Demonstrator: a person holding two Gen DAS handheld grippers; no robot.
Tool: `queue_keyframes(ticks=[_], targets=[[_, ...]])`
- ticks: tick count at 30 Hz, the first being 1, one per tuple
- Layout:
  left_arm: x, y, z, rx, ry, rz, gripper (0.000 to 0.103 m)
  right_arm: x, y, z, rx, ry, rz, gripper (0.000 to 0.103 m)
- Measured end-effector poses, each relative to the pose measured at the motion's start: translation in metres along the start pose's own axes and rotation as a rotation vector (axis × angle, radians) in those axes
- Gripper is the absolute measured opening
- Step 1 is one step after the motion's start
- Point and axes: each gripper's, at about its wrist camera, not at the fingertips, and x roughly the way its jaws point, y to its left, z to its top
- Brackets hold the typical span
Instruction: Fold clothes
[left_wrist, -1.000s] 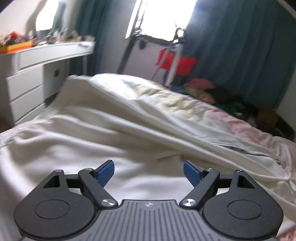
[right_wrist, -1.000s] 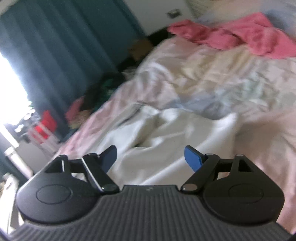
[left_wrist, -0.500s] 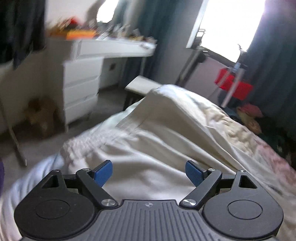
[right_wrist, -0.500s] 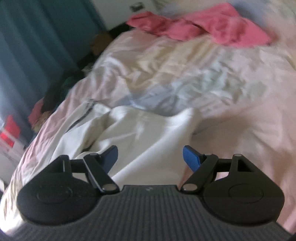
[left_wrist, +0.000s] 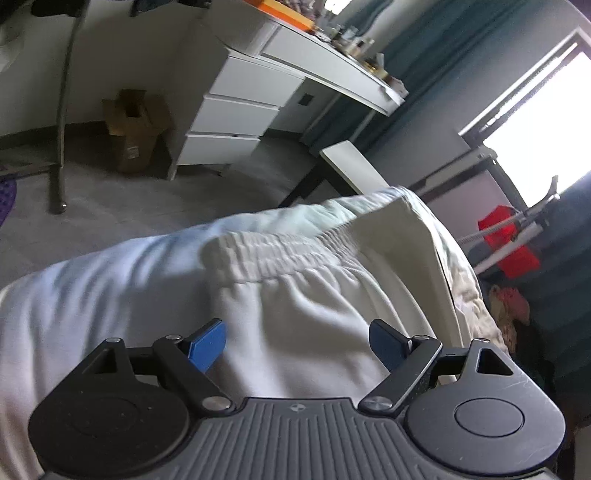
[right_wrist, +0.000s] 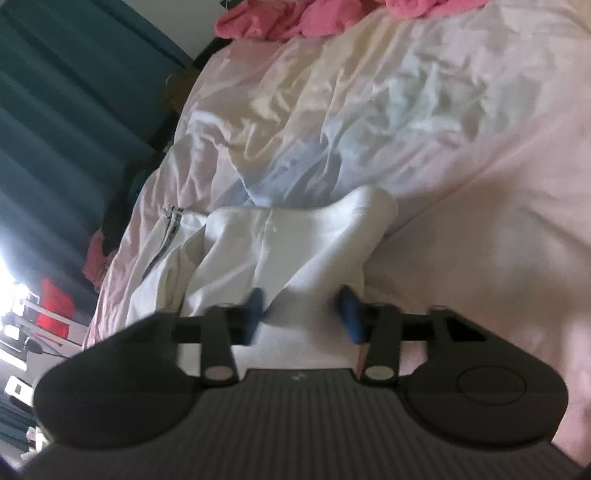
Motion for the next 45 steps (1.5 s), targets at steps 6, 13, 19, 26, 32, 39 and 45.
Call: queue_keyframes(ticks=[6, 13, 19, 26, 32, 39, 45], targets=[[-0.010, 0.022, 0.004, -0.093, -0.011, 0.034, 0.086, -0.001, -0.002, 0.003, 0.051, -0.011, 0.086, 0.006], [-0.009, 0.039, 0.006, -0.164, 0.042, -0.022, 0.083, -0.013, -0.004, 0.006, 0.080, -0.054, 0.102, 0.006], [-0.014, 0.053, 0.009, -0.155, 0.036, -0.016, 0.083, -0.009, -0.013, 0.007, 0.120, -0.023, 0.084, 0.006], [0.005, 0.070, 0.013, -0.196, 0.114, -0.132, 0.071, -0.007, -0.015, 0.005, 0.147, -0.003, 0.062, 0.006], [0.026, 0.038, 0.008, -0.120, 0.156, -0.162, 0.068, 0.005, -0.013, 0.001, 0.121, 0.013, 0.007, 0.008], [0.040, 0.025, 0.002, -0.131, 0.170, -0.090, 0.065, 0.015, -0.041, -0.007, 0.318, 0.113, -0.019, 0.010], [0.029, 0.055, 0.005, -0.236, 0.175, -0.134, 0.057, 0.012, -0.062, -0.014, 0.475, 0.128, 0.023, 0.029]])
